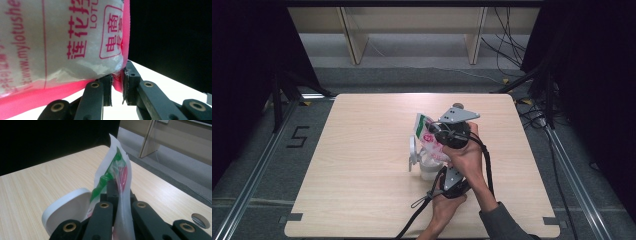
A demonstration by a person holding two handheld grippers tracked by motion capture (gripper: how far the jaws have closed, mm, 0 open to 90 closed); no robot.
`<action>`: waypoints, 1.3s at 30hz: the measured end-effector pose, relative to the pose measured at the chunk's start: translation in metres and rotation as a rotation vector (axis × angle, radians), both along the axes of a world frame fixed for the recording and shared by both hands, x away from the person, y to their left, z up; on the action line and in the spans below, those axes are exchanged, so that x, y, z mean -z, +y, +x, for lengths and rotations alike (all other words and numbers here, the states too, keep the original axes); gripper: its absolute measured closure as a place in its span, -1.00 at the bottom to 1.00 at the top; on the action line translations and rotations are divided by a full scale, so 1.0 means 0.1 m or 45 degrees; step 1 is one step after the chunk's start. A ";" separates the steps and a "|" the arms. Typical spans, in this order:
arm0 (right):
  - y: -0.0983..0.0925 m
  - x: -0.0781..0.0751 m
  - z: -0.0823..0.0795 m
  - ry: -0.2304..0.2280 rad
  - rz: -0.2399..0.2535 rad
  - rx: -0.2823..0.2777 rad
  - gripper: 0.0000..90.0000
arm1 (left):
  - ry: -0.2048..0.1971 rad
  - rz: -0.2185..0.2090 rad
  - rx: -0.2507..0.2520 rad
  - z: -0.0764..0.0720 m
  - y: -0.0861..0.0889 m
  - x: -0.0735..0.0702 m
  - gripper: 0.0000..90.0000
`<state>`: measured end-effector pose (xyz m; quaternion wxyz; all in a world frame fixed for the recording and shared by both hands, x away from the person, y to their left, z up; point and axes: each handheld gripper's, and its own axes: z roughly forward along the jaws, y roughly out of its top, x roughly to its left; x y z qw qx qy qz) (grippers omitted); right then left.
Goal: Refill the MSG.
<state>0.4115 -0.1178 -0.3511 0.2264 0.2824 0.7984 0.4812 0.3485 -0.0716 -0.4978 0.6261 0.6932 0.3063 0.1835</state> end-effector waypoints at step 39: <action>0.04 0.03 -0.01 0.001 -0.024 0.000 1.00 | 0.000 -0.002 0.005 0.01 0.01 0.00 0.77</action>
